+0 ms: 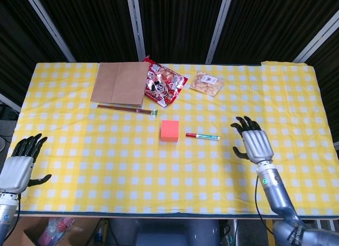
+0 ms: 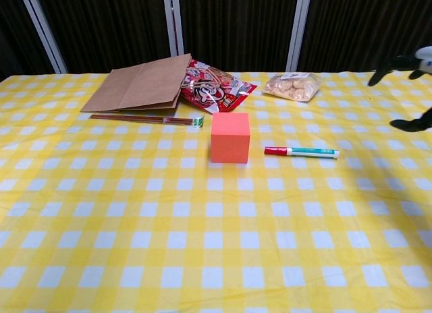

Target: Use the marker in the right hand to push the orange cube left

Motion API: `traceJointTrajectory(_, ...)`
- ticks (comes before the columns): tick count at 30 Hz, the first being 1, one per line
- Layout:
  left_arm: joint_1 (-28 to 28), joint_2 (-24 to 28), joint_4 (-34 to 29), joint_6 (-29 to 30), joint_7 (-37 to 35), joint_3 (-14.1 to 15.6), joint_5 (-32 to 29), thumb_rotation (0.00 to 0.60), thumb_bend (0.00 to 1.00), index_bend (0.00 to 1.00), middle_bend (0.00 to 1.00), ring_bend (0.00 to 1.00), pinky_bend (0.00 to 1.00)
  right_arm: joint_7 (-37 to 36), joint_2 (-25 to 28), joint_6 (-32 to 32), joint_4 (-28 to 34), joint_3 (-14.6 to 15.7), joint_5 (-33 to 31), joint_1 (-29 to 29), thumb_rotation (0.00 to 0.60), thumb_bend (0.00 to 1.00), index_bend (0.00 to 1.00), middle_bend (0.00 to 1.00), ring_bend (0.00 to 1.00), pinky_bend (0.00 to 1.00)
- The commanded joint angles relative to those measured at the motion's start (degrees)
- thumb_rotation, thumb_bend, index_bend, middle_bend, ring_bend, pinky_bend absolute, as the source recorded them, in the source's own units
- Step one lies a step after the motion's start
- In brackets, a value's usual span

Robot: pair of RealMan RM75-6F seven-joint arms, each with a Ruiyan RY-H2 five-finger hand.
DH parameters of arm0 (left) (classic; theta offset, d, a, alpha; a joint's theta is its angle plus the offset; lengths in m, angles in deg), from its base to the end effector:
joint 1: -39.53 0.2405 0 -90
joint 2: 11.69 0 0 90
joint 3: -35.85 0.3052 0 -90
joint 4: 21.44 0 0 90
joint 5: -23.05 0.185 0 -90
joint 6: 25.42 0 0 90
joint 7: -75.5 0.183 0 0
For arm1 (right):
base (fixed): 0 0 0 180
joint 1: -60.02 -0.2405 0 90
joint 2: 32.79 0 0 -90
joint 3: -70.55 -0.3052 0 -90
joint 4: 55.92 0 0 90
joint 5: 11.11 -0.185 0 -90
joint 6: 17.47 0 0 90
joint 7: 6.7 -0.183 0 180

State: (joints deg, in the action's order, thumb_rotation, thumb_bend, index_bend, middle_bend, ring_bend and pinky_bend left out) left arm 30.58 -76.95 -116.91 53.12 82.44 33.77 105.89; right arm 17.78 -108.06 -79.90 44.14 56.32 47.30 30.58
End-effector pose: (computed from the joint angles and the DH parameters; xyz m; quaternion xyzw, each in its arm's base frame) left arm -0.3352 0.2410 0.1726 -0.6307 -0.3997 -0.3495 0.5660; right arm -0.2408 -0.3689 0.0974 0.6552 -0.4299 0.3585 0.5074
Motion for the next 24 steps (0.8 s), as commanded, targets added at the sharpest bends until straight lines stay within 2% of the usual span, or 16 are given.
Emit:
traceJointTrajectory(1, -0.28, -0.08, -0.05, -0.53, -0.09, -0.06, -0.31, 0.6, 0.03, 0.0, 0.0, 0.0, 0.04, 5.97, -8.54, 2.5, -5.11, -2.13, -7.67, -5.83, 0.6, 0.38, 0.27, 0.15, 0.06, 0.15)
traceJointTrajectory(7, -0.58, -0.04, -0.4, -1.11, -0.05, 0.02, -0.48, 0.6, 0.03, 0.0, 0.0, 0.0, 0.04, 8.32, -16.94, 2.68, -12.13, -2.37, -14.17, -9.25, 0.6, 0.38, 0.3, 0.16, 0.08, 0.15)
traceJointTrajectory(10, -0.61, -0.05, -0.47, -1.15, -0.05, 0.07, -0.49, 0.6, 0.03, 0.0, 0.0, 0.0, 0.04, 7.92, -19.49, 2.26, -15.03, -2.71, -14.87, -10.08, 0.6, 0.38, 0.32, 0.17, 0.08, 0.15)
traceJointTrajectory(16, -0.8, -0.06, -0.53, -1.78, -0.14, -0.04, -1.35, 0.6, 0.03, 0.0, 0.0, 0.0, 0.04, 6.51, -22.72, 2.64, -20.29, -3.86, -16.04, -11.55, 0.6, 0.37, 0.33, 0.17, 0.08, 0.15)
traceJointTrajectory(24, -1.05, -0.02, -0.95, -2.33, 0.04, -0.1, -1.94, 0.6, 0.03, 0.0, 0.0, 0.0, 0.04, 5.42, -25.43, 3.64, -25.6, -4.57, -16.45, -13.18, 0.6, 0.36, 0.38, 0.2, 0.09, 0.17)
